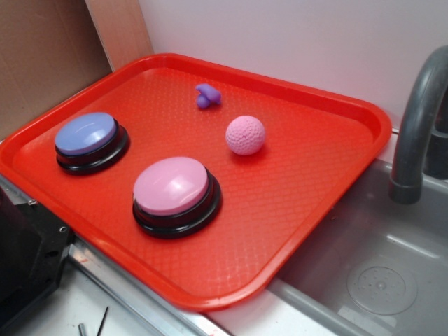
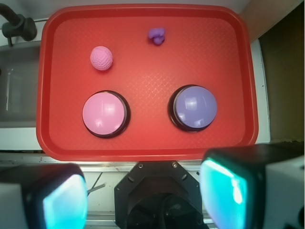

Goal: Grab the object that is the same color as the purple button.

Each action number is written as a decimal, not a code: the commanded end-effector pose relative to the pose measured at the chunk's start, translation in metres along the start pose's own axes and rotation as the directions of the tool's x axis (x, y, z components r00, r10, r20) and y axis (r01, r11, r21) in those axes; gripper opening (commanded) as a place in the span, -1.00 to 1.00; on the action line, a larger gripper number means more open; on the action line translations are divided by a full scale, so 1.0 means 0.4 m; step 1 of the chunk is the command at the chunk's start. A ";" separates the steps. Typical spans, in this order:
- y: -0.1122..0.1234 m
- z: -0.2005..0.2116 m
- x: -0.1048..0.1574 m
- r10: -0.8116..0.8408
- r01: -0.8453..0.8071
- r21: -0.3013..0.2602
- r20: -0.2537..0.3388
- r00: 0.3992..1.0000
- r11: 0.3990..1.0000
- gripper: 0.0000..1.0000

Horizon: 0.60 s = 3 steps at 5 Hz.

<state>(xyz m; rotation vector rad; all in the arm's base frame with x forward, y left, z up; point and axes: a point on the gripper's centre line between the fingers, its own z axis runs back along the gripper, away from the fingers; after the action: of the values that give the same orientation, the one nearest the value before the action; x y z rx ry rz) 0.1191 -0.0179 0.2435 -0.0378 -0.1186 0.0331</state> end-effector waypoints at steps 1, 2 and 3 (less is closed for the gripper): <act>0.000 0.000 0.000 0.000 0.000 0.000 0.000 1.000 1.000 1.00; -0.018 -0.040 0.028 0.014 -0.015 0.013 0.098 0.995 1.000 1.00; -0.022 -0.089 0.060 0.015 -0.016 0.007 0.126 0.992 1.000 1.00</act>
<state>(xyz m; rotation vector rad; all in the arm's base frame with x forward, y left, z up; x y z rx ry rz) 0.1455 -0.0263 0.2058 -0.0251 -0.2260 0.0587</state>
